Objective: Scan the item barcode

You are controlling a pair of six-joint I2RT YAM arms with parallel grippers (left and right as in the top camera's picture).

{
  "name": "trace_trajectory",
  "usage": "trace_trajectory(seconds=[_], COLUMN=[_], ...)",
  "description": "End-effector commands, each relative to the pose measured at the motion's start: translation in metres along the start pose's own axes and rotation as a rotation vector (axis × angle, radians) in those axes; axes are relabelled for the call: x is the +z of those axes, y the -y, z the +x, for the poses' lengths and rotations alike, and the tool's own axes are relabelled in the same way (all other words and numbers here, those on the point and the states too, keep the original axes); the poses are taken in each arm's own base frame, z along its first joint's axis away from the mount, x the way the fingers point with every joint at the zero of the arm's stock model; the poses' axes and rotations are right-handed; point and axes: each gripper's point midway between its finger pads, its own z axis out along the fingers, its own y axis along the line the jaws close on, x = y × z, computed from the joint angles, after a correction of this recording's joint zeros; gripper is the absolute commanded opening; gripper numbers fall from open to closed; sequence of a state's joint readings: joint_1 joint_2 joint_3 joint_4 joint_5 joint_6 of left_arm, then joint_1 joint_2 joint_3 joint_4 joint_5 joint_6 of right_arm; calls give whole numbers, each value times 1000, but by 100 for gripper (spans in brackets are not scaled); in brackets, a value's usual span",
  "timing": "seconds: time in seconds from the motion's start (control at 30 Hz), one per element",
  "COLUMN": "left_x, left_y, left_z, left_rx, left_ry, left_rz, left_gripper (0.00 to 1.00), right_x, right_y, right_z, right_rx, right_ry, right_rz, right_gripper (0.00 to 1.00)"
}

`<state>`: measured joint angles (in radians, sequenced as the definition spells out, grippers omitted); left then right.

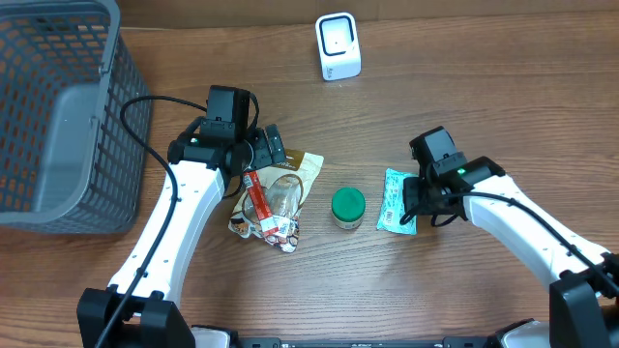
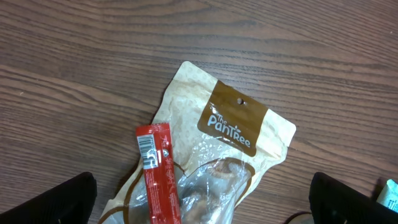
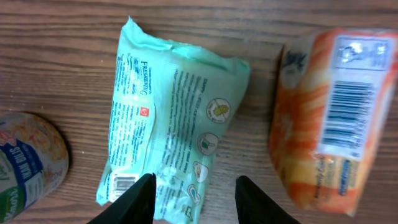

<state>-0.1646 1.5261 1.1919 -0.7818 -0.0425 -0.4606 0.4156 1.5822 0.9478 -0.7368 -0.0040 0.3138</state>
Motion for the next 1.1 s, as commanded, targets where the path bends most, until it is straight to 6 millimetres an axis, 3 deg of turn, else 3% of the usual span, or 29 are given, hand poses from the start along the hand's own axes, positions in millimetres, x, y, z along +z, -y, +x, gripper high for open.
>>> trace_trajectory(seconds=[0.0, 0.53, 0.8, 0.87, 0.97, 1.07], left_x=[-7, -7, -7, -7, -7, -7], left_y=[0, 0, 1, 0, 1, 0], left_z=[-8, -8, -8, -8, -8, -8], left_rx=[20, 20, 20, 20, 20, 20], left_ry=[30, 30, 31, 30, 31, 30], left_rz=[-1, -1, 0, -1, 0, -1], left_gripper=[100, 100, 100, 100, 100, 100], right_x=[6, 26, 36, 36, 36, 36], right_y=[-1, -3, 0, -1, -5, -7], right_z=[3, -2, 6, 6, 6, 7], right_rx=[3, 1, -1, -3, -4, -5], right_ry=[6, 96, 110, 108, 105, 101], right_rz=[-11, -53, -60, -64, -86, -97], right_gripper=[42, 42, 42, 36, 14, 13])
